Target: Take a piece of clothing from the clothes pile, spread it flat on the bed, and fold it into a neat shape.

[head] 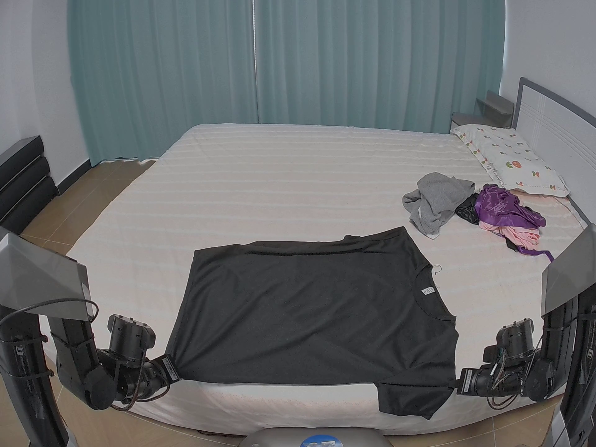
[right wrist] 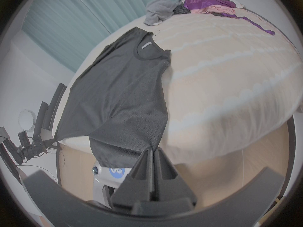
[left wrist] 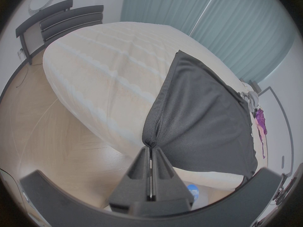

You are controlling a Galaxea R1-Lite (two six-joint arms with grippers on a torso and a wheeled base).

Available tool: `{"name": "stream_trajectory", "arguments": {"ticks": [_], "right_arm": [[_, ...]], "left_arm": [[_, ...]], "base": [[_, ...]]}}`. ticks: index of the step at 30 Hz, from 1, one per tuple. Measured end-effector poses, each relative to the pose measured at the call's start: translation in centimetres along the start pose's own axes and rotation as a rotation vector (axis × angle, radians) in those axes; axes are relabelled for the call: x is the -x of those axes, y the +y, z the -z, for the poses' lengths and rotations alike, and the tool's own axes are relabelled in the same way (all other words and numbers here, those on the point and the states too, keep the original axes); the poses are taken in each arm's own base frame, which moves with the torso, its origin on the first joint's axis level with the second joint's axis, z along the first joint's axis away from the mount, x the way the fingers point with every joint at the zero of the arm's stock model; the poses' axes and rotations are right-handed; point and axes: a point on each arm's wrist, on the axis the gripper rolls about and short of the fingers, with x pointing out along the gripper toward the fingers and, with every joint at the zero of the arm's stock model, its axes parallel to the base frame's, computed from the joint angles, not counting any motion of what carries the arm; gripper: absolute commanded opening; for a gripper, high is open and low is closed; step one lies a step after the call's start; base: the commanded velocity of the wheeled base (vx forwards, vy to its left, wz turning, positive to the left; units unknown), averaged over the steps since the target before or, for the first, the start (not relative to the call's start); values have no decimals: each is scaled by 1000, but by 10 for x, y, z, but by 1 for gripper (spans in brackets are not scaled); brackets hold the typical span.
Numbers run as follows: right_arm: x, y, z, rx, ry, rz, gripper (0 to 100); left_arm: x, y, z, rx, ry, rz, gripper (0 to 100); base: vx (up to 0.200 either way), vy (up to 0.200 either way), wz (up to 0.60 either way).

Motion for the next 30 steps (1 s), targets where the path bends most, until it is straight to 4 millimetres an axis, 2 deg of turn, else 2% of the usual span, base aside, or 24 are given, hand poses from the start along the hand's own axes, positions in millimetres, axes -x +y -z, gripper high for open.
{"name": "stream_trajectory", "arguments": {"ticks": [12,24,25,26,27,30], "right_arm": [[18,-5,9,14,120,69,0],[18,1,14,52,153,70,0],[18,1,14,52,150,68,100],[18,1,14,53,149,67,100],[17,2,14,53,146,66,100],[16,3,12,53,125,56,100]], "left_arm": [[6,9,13,-92,55,-37,0],[6,9,17,-112,65,-36,0],[6,8,16,-111,65,-35,0],[6,8,16,-111,65,-34,0],[6,8,16,-110,65,-33,100],[6,8,16,-108,65,-30,100]], "base": [[0,0,0],[0,0,0],[0,0,0],[0,0,0],[0,0,0],[0,0,0]]}}
